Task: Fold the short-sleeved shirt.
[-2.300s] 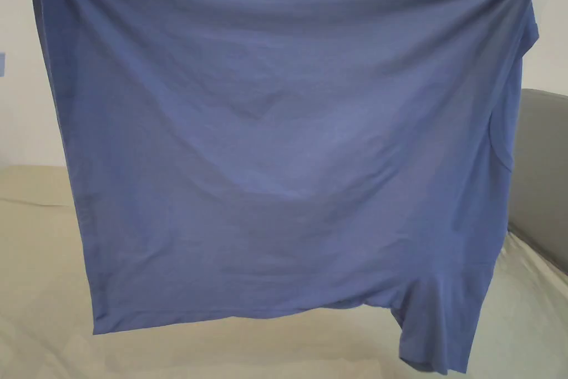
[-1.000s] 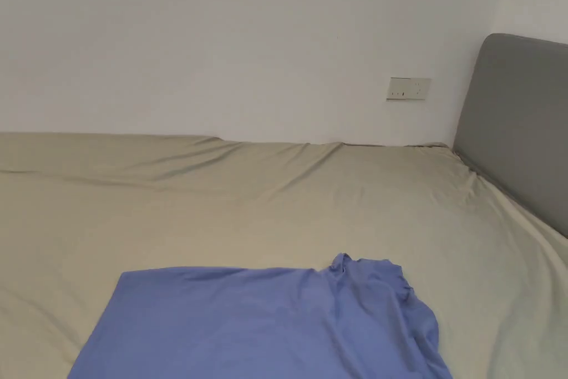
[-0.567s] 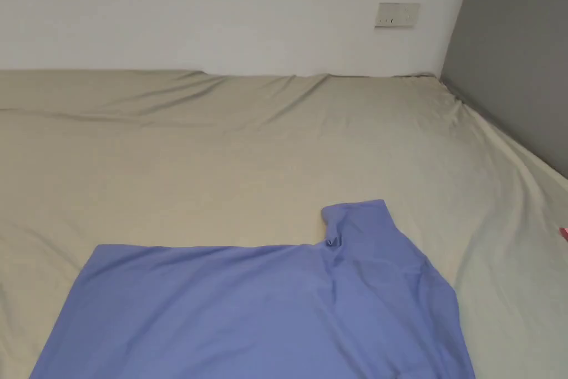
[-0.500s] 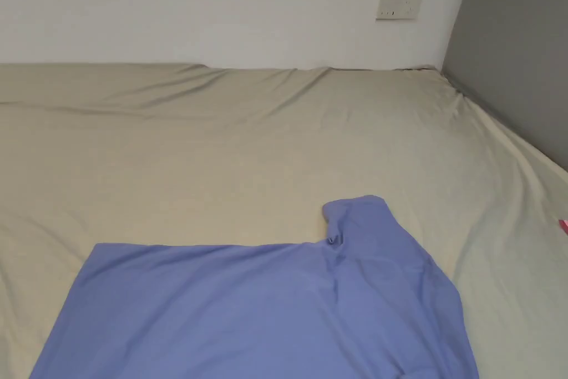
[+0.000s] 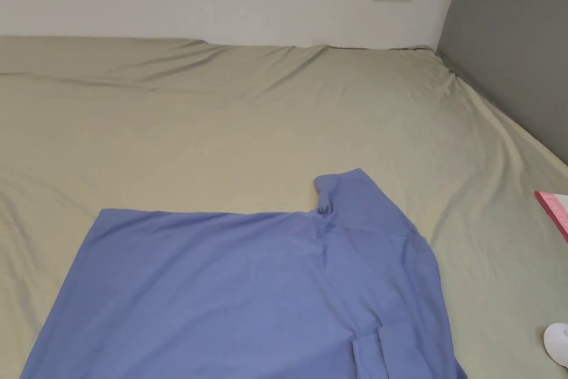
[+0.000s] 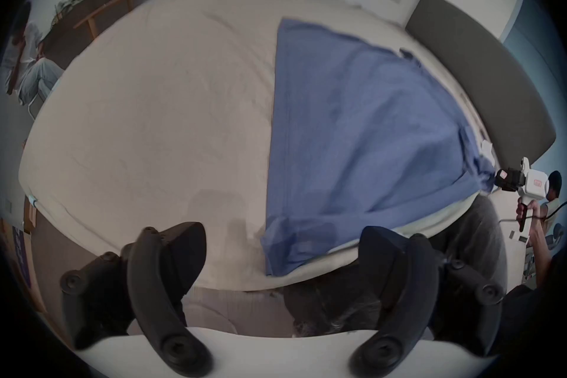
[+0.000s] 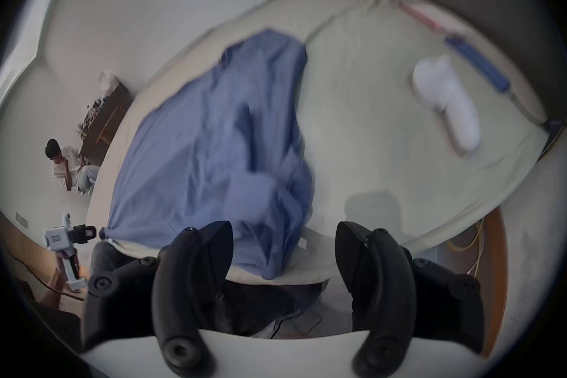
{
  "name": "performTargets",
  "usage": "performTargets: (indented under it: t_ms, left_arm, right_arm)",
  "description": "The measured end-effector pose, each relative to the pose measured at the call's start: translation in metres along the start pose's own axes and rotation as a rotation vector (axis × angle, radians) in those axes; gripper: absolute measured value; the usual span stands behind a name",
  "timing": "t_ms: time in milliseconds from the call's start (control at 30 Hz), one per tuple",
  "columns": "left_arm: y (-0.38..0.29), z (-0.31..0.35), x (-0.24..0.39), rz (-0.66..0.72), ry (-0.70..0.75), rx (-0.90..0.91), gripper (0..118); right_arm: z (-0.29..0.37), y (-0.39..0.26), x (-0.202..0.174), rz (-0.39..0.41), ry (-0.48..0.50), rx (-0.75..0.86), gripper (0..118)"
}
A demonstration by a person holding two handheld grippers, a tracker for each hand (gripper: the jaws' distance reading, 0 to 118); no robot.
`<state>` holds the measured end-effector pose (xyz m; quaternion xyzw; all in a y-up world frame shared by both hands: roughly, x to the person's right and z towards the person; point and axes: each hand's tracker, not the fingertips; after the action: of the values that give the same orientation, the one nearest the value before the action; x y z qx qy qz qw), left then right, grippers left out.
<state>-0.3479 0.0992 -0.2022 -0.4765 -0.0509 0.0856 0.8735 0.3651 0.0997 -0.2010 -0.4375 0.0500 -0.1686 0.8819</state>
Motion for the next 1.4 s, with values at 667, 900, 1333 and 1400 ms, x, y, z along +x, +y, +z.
performTargets:
  t_ms: [667,900,1333,1400]
  left_arm:
    - [-0.007,-0.051,-0.009,0.009,0.039,-0.055,24]
    - [-0.003,-0.052,0.018,-0.094,0.085,-0.055,8]
    - [0.044,-0.019,0.024,0.09,0.005,0.062,8]
    - [0.06,-0.02,0.029,0.103,-0.006,0.079,8]
  right_arm:
    - [-0.008,-0.016,-0.024,0.046,-0.001,0.057,90]
    - [-0.066,-0.025,-0.024,-0.012,-0.015,-0.143,26]
    - [-0.033,0.011,-0.004,-0.348,0.231,0.019,17]
    - [-0.037,0.024,-0.001,-0.385,0.247,0.028,17]
